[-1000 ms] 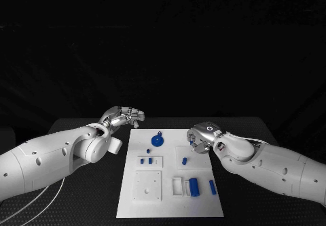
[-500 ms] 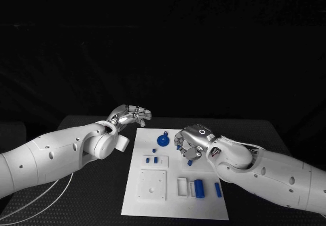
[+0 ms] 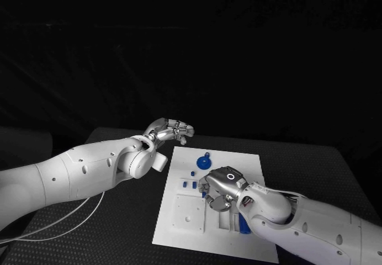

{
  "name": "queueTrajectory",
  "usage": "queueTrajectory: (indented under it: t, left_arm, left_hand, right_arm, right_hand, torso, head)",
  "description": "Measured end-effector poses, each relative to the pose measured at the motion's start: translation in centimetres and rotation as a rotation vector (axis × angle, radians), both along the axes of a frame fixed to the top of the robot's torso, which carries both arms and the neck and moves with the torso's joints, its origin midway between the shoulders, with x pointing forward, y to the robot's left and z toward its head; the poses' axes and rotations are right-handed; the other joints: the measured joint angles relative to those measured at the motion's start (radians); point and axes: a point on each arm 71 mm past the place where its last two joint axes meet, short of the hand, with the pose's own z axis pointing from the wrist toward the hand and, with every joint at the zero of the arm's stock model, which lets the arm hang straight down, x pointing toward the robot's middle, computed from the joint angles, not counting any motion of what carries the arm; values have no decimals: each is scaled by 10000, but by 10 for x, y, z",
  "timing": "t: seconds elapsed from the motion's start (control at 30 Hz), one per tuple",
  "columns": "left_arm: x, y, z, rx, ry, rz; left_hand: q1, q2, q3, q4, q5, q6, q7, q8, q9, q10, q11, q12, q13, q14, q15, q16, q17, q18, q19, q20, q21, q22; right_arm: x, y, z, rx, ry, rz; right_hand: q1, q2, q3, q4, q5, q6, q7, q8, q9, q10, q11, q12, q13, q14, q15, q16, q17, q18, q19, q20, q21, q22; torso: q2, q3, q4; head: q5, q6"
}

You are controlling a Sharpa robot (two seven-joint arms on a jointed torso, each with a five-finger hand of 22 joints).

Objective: Assemble the parts on the task board

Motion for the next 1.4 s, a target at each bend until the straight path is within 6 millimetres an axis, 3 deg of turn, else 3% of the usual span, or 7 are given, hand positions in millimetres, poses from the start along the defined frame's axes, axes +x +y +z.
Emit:
queueTrajectory:
  t: [0.33,0.7,1.4]
  left_arm:
    - [0,-5,0,-58,-6,-43]
    - [1,-8,0,-82,-1,-80]
    - [1,-8,0,-87,9,-64]
  left_hand:
    - [0,0,0,0,0,0,0,0,0,0,-1,0,-2,0,0,0,9,13,0,1,0,0]
    - [0,0,0,0,0,0,0,0,0,1,-2,0,-8,0,0,0,9,17,0,2,-38,0]
    - [-40,-40,-23,23,0,0,0,0,-9,1,-3,0,-7,0,0,0,18,25,-1,3,-36,0]
  right_arm:
    - [-13,15,-19,-146,127,328]
    - [-11,22,-24,-321,53,382]
    - [-9,16,-31,-581,106,292]
  right_hand:
    - [0,0,28,-29,-7,-18,-7,20,5,-3,-1,0,19,-9,-9,0,-9,0,-3,3,0,-1]
    - [-39,-40,27,-29,-7,11,27,20,5,-14,-12,-1,58,-10,-10,0,-9,1,-9,9,0,-1]
    - [-66,-67,26,-30,-7,8,28,6,21,16,19,-1,57,-15,-15,0,-8,1,18,-18,41,-1]
  torso:
    - [2,17,-13]
    - [7,27,-25]
    - [4,12,-23]
  head:
    - [314,-221]
    - [305,-211]
    - [433,-356]
